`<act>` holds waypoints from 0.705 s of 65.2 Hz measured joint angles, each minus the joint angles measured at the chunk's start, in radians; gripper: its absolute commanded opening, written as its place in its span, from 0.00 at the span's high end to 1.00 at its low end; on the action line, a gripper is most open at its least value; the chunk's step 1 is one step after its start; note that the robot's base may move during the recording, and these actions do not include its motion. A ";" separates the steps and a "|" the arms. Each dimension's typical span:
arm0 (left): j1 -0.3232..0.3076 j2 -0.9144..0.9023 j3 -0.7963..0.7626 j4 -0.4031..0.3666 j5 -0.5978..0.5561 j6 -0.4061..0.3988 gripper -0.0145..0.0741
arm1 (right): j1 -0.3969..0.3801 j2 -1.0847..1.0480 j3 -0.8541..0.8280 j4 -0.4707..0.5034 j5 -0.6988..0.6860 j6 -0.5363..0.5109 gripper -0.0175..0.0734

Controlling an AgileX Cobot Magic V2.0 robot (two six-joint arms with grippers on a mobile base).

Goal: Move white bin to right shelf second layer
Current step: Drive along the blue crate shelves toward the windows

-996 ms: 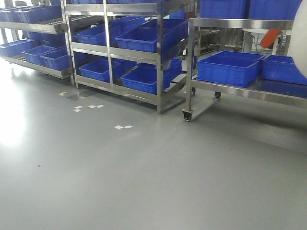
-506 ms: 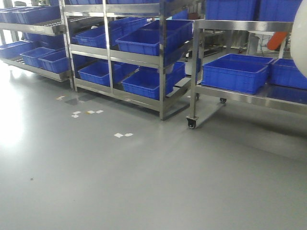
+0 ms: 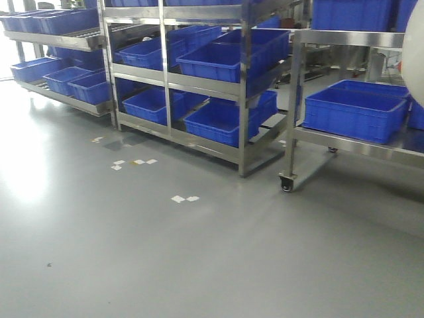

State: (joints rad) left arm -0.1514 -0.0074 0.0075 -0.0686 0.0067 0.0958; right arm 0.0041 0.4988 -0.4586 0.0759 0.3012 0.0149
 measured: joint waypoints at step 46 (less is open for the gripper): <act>0.000 0.000 0.000 0.000 0.000 0.000 0.74 | 0.000 0.000 0.000 0.000 0.000 0.000 0.78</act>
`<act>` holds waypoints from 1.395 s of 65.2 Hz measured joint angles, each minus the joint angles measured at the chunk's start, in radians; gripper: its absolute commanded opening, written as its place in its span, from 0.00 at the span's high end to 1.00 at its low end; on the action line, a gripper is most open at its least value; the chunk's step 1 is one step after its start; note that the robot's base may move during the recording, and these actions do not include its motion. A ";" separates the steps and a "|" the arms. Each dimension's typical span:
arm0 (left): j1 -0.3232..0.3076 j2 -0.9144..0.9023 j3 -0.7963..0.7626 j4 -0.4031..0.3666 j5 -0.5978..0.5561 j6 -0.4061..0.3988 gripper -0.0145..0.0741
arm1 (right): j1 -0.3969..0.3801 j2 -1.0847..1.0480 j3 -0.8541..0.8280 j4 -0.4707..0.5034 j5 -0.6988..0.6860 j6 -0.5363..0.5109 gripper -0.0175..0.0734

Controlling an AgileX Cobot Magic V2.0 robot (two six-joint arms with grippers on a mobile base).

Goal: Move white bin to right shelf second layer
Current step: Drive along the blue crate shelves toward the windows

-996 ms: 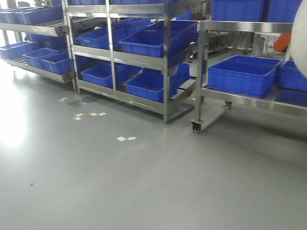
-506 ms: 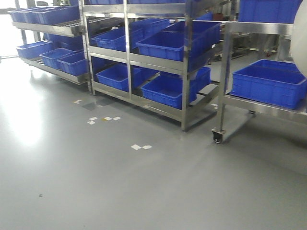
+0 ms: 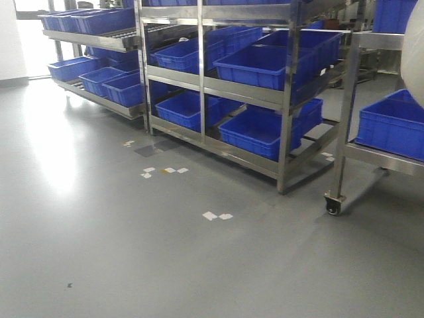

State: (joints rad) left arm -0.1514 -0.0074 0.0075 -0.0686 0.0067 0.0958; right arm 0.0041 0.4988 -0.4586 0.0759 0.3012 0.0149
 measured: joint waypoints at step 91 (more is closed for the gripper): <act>0.000 0.000 0.000 0.000 0.000 0.000 0.74 | 0.000 0.000 0.000 0.000 0.000 0.000 0.78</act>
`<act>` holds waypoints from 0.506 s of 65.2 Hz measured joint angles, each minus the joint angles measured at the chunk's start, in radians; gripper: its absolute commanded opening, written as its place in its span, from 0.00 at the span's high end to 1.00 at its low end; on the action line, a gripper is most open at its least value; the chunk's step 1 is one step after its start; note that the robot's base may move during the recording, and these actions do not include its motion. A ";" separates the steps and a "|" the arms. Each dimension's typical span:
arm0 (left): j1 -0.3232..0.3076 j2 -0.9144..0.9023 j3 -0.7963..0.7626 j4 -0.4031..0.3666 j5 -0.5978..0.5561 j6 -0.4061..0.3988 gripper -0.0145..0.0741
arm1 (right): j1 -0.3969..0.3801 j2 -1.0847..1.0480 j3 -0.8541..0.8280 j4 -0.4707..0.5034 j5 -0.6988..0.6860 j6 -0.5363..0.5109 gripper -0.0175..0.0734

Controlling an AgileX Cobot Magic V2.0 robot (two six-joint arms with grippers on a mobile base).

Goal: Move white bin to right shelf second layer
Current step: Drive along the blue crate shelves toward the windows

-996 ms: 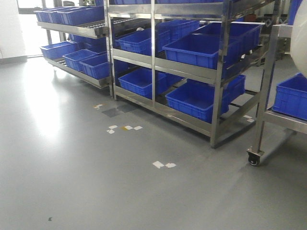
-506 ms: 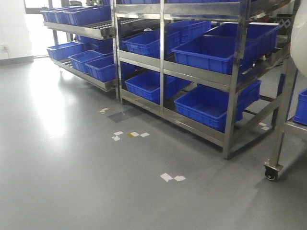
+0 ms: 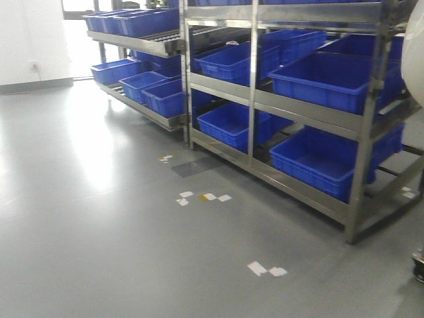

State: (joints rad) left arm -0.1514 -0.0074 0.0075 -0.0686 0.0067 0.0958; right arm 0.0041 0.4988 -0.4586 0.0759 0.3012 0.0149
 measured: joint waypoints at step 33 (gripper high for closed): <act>0.000 0.000 0.000 0.000 0.000 0.000 0.74 | 0.000 0.000 0.000 0.000 0.000 0.000 0.78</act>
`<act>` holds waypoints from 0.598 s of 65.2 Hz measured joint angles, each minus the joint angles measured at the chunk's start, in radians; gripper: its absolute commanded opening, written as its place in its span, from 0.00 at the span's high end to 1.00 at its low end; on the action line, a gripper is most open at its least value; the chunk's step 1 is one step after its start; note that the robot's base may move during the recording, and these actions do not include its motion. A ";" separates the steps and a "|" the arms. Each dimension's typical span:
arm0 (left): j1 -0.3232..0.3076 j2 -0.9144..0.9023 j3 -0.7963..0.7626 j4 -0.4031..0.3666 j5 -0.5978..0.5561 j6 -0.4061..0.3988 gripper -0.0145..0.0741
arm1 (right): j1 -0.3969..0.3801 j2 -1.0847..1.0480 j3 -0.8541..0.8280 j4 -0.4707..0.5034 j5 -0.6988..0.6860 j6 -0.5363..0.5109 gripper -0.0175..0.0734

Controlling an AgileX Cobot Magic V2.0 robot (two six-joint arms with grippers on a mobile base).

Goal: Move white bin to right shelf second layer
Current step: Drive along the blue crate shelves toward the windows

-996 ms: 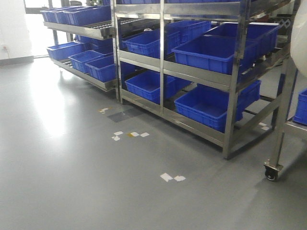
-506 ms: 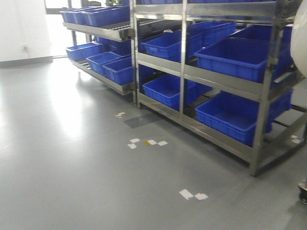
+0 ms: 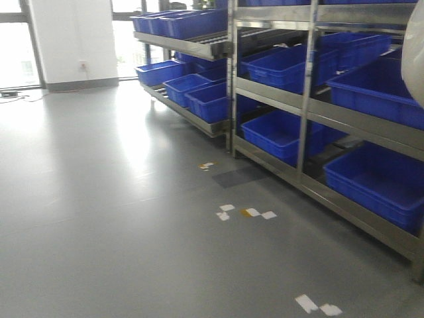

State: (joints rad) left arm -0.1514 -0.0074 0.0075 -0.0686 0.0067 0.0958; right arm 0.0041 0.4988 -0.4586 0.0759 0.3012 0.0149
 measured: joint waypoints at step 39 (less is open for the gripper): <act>0.000 0.000 0.000 0.000 0.000 0.000 0.74 | 0.000 0.000 0.000 0.000 0.000 0.000 0.78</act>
State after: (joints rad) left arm -0.1514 -0.0074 0.0075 -0.0686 0.0067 0.0958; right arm 0.0041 0.4988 -0.4586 0.0759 0.3012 0.0149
